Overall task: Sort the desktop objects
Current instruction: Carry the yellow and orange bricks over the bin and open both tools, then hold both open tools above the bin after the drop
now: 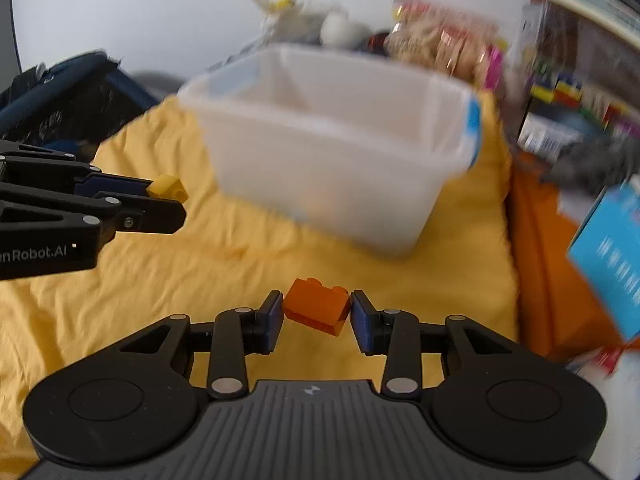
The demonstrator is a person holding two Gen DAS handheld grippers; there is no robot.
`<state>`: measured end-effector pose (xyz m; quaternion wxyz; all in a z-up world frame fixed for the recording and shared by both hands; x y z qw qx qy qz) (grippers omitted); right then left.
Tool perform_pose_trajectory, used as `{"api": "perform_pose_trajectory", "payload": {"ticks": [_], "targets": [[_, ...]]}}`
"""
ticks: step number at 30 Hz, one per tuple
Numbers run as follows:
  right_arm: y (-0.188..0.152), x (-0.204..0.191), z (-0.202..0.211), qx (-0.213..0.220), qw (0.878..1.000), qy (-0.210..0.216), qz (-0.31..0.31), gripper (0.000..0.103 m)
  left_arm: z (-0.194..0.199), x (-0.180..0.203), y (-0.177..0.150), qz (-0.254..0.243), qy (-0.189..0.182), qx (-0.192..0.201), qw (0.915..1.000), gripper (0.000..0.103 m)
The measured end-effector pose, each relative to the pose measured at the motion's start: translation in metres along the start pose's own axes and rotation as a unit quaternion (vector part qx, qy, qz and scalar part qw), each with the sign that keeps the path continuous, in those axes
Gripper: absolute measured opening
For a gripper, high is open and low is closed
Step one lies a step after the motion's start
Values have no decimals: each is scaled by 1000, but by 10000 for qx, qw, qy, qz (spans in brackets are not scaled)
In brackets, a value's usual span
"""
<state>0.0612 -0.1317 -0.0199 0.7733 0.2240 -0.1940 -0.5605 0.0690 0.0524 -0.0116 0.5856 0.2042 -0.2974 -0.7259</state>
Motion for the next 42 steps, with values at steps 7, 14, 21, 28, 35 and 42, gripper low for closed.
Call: {"api": "perform_pose_trajectory", "payload": {"ticks": [7, 14, 21, 28, 35, 42], "targets": [[57, 19, 11, 527, 9985, -172, 19, 40, -8, -11, 63, -196, 285, 305, 9989, 25], [118, 41, -17, 527, 9985, -157, -14, 40, -68, -29, 115, -120, 271, -177, 9994, 25], [139, 54, -57, 73, 9997, -111, -216, 41, -103, -45, 112, 97, 95, -668, 9977, 35], [134, 53, -56, -65, 9997, -174, -184, 61, -87, -32, 106, -525, 710, -304, 9956, 76], [131, 57, -41, 10, 9991, -421, -110, 91, -49, -18, 104, -701, 1623, 287, 9838, 86], [129, 57, -41, -258, 9989, -393, 16, 93, -48, -20, 114, -337, 958, -345, 9942, 86]]}}
Point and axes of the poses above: each gripper's, at about its wrist camera, not at the fingertips, and z roughly against the way its jaws point, x to its right, y to its top, the point moved 2 cm from there along -z, roughly the way its jaws point, and after that the axes turned 12 degrees about -x, right-handed, at the moved point
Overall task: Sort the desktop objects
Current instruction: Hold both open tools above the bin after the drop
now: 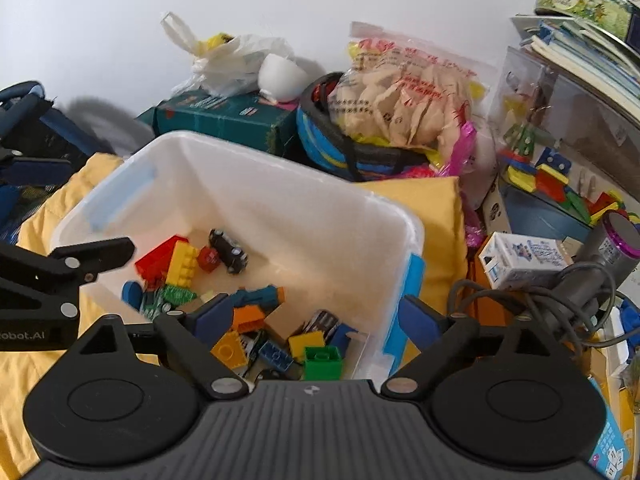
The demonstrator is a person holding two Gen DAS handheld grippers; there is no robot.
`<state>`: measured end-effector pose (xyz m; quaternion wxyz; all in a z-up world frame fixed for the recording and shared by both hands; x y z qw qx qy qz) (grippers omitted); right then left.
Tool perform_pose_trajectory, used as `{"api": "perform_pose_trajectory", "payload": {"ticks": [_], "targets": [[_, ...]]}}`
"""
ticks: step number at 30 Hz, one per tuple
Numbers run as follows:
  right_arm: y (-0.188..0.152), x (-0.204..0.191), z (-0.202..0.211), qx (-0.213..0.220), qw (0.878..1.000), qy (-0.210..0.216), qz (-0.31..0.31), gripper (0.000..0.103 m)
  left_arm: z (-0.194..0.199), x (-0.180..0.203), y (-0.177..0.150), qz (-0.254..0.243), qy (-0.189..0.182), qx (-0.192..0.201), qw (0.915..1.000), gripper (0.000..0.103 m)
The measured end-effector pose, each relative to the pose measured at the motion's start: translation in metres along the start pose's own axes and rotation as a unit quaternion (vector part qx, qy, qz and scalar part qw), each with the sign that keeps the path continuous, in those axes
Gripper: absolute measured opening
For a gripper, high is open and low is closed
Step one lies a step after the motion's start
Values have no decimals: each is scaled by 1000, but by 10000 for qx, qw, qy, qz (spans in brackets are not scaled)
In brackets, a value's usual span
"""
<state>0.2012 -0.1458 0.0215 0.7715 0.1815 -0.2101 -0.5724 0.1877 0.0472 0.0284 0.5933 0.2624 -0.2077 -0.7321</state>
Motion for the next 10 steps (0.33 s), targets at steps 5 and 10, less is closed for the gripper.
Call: {"api": "perform_pose_trajectory", "payload": {"ticks": [5, 10], "targets": [[-4, -5, 3, -147, 9997, 36, 189, 93, 2, 2, 1, -4, -22, -83, 10000, 86], [-11, -6, 6, -173, 9996, 71, 227, 94, 9, 2, 1, 104, 55, -3, 9999, 86]]}}
Point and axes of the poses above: each gripper's, at about its wrist camera, not at the fingertips, and z roughly against the way its jaws point, x to its right, y to its top, the point moved 2 cm from there along -z, roughly the way its jaws point, and after that the axes turned 12 degrees about -x, right-handed, at the moved point
